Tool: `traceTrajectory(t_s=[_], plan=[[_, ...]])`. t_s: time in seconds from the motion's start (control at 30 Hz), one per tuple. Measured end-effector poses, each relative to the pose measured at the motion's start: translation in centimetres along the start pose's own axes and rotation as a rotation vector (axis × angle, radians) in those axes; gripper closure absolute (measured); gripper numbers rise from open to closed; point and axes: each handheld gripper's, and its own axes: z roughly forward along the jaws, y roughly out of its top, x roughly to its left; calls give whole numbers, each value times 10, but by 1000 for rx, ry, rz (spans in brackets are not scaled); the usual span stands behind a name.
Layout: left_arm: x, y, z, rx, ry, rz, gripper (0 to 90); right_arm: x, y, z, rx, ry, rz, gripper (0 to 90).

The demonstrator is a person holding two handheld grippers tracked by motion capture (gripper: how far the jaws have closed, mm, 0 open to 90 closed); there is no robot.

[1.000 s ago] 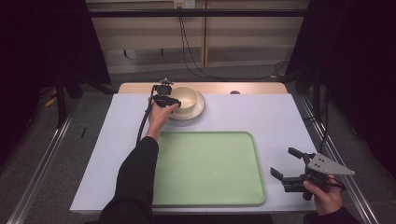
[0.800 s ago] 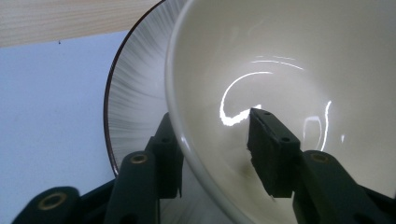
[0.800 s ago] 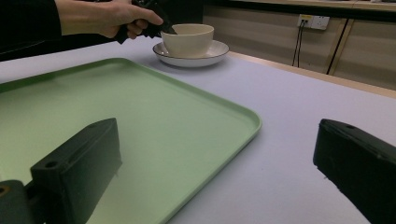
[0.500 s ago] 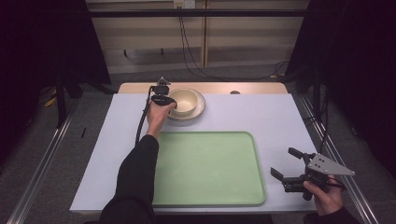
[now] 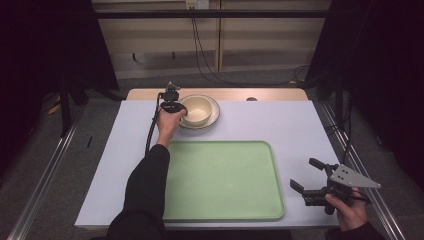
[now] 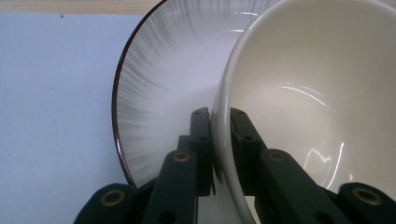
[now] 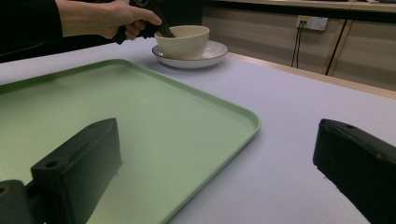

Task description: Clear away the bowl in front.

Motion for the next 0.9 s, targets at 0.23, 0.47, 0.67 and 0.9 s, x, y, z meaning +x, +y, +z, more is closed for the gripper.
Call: traceTrajectory(t_s=[0.23,0.47,0.67,0.9], plan=[[-2,0,-3,-30,-23,-15,838,0,0,0,2,3,-3,6],[-2,0,-7,-43,-38,-23,835,0,0,0,0,3,-5,6],[-2,-2,-9,-52,-50,-19,834,0,0,0,0,0,-7,6],[1,0,-15,-69,-66,-37,835,0,0,-1,0,1,-8,6]])
